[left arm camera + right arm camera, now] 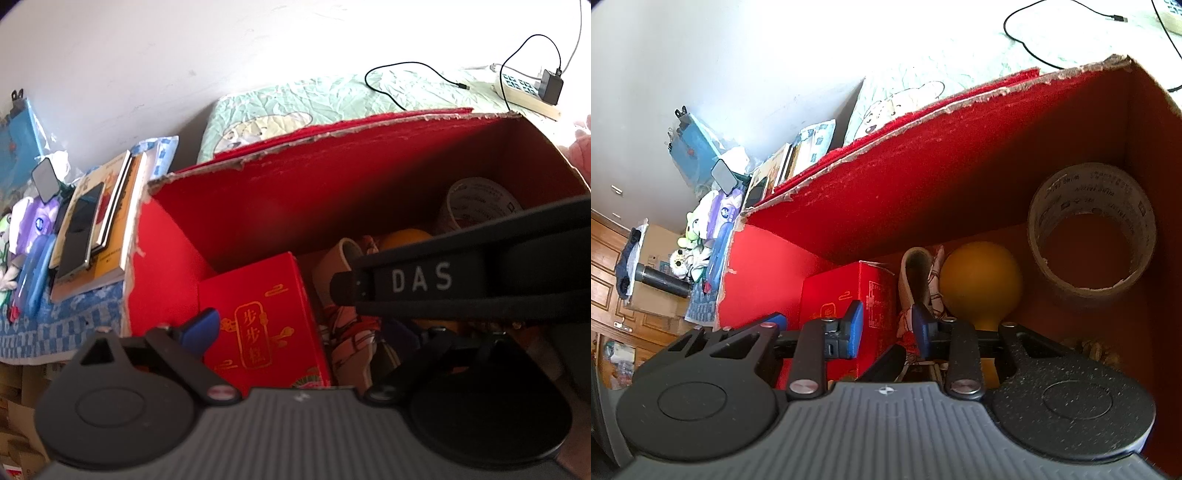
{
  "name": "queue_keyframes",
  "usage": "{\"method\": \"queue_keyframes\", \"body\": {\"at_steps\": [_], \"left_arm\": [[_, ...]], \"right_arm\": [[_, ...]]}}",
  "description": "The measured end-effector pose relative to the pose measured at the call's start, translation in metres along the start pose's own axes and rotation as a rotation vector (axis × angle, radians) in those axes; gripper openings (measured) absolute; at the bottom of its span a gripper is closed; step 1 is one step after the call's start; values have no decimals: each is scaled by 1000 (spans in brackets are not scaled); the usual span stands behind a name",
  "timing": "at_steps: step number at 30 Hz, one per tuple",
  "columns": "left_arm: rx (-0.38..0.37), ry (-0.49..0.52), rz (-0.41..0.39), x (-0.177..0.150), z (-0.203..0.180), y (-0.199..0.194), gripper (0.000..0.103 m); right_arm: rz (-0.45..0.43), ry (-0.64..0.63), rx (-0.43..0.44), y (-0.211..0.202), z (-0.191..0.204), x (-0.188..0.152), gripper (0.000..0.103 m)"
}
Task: Organize objects
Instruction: 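Hold the gift box down inside the box beside the sandal with the right tool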
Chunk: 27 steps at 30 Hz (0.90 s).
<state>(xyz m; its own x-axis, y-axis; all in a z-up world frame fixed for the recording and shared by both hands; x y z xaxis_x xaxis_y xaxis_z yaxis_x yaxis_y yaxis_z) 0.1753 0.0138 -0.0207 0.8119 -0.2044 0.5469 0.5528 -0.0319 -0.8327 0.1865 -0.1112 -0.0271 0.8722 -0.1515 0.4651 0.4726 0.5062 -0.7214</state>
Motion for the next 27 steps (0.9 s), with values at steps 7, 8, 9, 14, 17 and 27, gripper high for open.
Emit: {"method": "queue_keyframes", "body": {"at_steps": [7, 8, 9, 14, 17, 27], "left_arm": [[0, 3, -17, -1, 0, -1, 95], [-1, 3, -20, -1, 0, -1, 95], [0, 3, -23, 0, 0, -1, 95], [0, 2, -28, 1, 0, -2, 95], [4, -1, -30, 2, 0, -2, 95], [30, 23, -35, 0, -4, -1, 95]], "right_arm": [[-8, -15, -5, 0, 1, 0, 31], [-9, -17, -7, 0, 1, 0, 31], [-10, -19, -6, 0, 1, 0, 31], [-11, -9, 6, 0, 0, -1, 30], [-13, -15, 4, -1, 0, -1, 28], [-27, -24, 5, -3, 1, -2, 28]]}}
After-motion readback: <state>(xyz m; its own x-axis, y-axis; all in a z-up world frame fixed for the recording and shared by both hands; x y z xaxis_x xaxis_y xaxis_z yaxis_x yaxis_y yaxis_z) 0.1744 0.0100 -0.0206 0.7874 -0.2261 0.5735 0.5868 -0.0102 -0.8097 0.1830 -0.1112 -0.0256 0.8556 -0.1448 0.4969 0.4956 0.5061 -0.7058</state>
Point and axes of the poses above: each gripper's, at about its wrist camera, not at the fingertips, and y roughly the way its jaws point, z to its left, x to its top, the point moved 2 cm from there along y, roughly the way its jaws point, and after that the axes turned 7 degrees about -y, right-handed, at the moved point
